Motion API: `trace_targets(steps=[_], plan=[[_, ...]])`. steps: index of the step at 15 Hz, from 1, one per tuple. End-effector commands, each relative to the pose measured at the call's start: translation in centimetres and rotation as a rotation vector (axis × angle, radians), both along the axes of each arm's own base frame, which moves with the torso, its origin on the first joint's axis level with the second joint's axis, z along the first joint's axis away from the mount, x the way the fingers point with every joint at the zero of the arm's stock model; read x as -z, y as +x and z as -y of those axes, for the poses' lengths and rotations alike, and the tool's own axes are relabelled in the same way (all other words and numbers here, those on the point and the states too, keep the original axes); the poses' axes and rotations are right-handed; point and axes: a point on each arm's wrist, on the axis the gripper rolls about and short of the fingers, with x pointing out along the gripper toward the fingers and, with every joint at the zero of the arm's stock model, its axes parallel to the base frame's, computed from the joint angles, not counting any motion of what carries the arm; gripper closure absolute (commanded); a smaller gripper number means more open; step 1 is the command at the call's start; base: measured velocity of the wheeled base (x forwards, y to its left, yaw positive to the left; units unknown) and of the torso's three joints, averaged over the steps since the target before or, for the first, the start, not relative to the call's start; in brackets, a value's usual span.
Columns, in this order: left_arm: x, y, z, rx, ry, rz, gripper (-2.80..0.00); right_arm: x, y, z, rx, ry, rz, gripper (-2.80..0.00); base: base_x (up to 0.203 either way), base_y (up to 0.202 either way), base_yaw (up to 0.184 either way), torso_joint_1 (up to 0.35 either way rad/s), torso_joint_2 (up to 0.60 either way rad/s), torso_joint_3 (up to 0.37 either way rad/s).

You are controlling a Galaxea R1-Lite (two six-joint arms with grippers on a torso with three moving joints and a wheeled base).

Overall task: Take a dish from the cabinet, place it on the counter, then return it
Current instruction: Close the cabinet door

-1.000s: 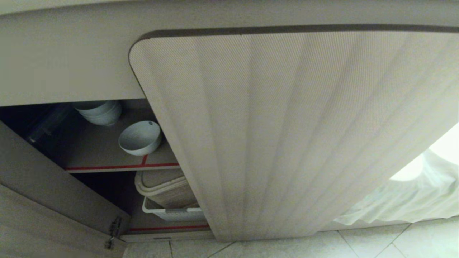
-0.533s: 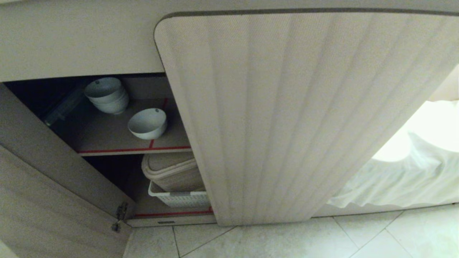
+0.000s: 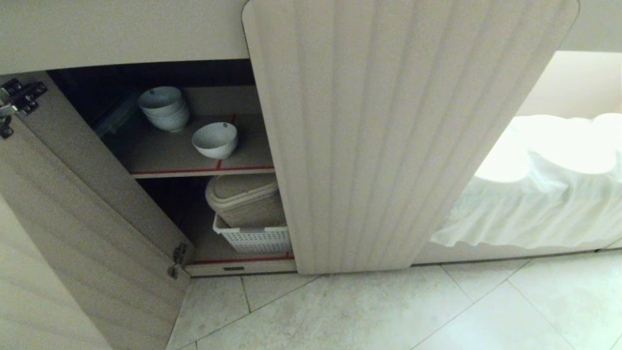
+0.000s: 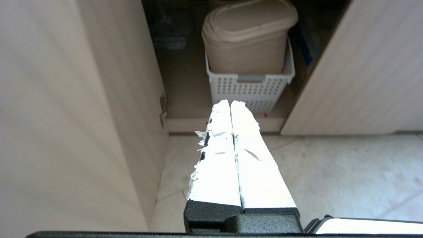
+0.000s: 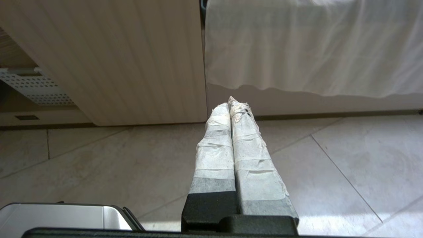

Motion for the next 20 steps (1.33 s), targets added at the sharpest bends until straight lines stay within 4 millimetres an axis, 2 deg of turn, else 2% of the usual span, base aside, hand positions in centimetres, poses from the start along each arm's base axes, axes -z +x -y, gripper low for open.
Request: trace_targets(steps=[1, 9, 20], plan=[[-0.01, 0.0, 0.0, -0.001, 0.0, 0.001, 0.0, 0.0, 0.0, 0.0, 0.0, 0.0, 0.0, 0.0, -0.194, 0.0, 0.001, -0.002, 0.0, 0.002], [0.01, 0.0, 0.0, -0.001, 0.0, 0.0, 0.0, 0.0, 0.0, 0.0, -0.002, 0.0, 0.0, 0.0, -0.178, 0.0, 0.001, 0.001, 0.0, 0.002], [0.01, 0.0, 0.0, -0.001, 0.0, 0.0, 0.0, 0.0, 0.0, 0.0, 0.0, 0.0, 0.0, 0.0, 0.0, 0.0, 0.0, 0.0, 0.0, 0.0]])
